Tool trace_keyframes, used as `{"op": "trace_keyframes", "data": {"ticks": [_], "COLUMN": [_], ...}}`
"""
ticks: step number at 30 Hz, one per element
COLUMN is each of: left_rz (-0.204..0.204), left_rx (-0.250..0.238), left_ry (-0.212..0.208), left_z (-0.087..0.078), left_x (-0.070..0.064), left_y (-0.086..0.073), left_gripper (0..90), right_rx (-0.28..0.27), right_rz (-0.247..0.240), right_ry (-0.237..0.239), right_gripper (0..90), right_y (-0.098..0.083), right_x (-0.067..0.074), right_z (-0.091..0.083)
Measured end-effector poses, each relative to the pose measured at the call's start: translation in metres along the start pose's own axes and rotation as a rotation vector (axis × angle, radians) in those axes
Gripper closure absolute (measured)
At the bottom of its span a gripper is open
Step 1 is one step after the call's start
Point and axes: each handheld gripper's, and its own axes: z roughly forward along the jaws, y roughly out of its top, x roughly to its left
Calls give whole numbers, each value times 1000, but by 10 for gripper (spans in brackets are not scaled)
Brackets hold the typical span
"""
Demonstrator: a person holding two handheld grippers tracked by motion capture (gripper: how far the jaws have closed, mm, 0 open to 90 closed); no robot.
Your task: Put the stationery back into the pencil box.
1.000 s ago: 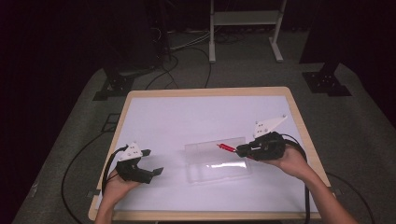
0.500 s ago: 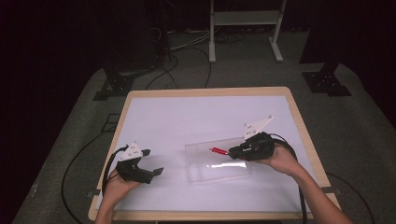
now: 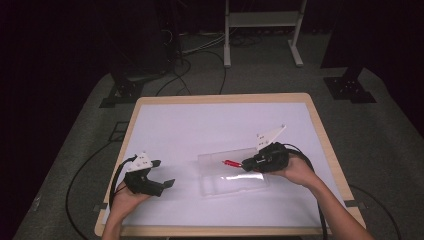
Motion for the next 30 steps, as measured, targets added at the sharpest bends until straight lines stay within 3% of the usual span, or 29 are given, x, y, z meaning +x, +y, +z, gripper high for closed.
{"op": "trace_keyframes", "data": {"ticks": [15, 30], "left_rz": [-12, -4], "left_rx": [5, 3], "left_ry": [-8, -6], "left_z": [1, 0], "left_x": [1, 1], "left_y": [-1, 0], "left_gripper": [91, 91], "right_rx": [41, 63], "right_rz": [-22, -18], "right_ry": [18, 36], "right_gripper": [786, 786], "right_y": [-1, -9], "right_x": [-2, -3], "right_z": [20, 28]}}
